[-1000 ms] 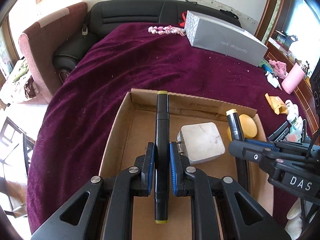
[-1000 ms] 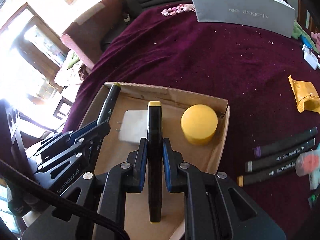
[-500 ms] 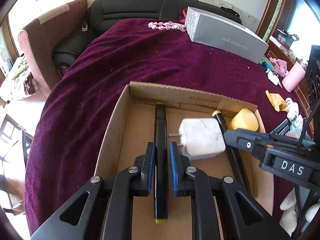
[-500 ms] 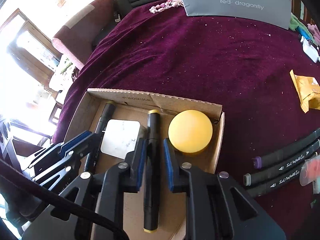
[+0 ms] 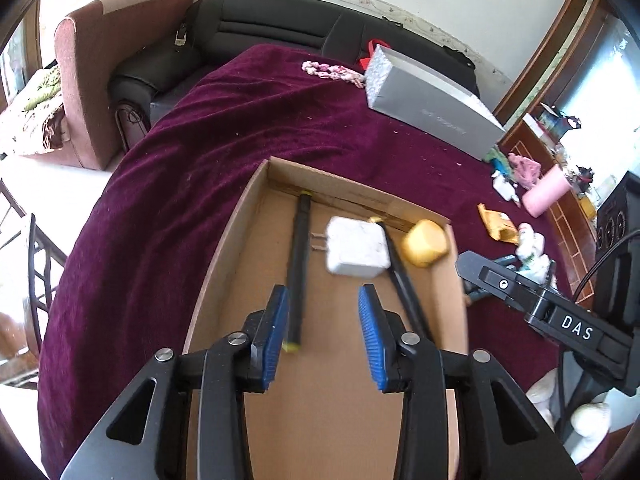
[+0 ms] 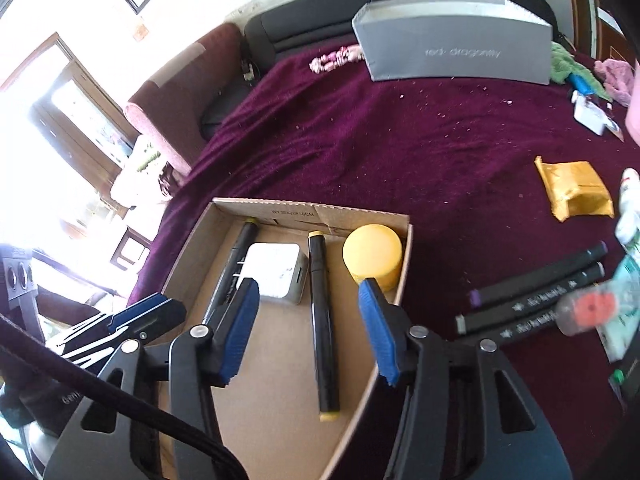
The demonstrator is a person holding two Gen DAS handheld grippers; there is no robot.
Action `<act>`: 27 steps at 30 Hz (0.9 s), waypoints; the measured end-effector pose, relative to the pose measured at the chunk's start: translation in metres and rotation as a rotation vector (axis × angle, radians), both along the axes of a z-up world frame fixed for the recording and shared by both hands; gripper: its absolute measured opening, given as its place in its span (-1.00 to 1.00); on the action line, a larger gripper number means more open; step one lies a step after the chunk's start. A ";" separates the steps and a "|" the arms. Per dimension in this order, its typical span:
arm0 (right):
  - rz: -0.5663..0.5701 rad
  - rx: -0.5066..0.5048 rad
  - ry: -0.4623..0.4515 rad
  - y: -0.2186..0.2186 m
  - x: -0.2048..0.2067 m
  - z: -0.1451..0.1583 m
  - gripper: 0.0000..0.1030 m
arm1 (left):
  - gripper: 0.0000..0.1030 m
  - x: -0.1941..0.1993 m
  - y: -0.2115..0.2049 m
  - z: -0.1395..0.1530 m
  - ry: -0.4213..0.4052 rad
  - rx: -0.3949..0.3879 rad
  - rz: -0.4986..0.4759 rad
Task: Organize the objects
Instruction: 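Lower the markers into the tray and open both grippers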
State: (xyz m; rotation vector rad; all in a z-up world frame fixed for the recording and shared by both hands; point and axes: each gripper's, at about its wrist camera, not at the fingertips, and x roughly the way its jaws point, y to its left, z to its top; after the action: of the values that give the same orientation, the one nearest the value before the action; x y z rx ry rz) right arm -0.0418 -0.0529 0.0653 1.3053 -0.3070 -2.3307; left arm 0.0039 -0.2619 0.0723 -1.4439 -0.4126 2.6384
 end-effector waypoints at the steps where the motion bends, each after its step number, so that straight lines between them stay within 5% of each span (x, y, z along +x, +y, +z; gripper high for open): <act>1: -0.004 -0.003 0.004 0.004 0.005 0.002 0.04 | -0.38 0.005 0.006 0.003 0.001 0.002 -0.008; 6: -0.023 0.009 0.051 0.027 0.033 0.007 0.05 | -0.20 0.021 0.045 0.016 0.017 0.016 -0.106; 15: -0.179 -0.019 0.113 0.127 0.074 0.013 0.14 | -0.21 0.020 0.141 0.012 0.016 -0.022 -0.262; 27: -0.390 -0.108 0.173 0.233 0.079 -0.008 0.27 | -0.21 -0.030 0.232 -0.013 -0.001 -0.088 -0.302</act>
State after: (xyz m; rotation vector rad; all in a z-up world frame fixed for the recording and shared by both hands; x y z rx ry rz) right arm 0.0374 0.1799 0.0578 1.0564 -0.6719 -2.6823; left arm -0.0260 -0.0294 0.0590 -1.4048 -0.0700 2.4408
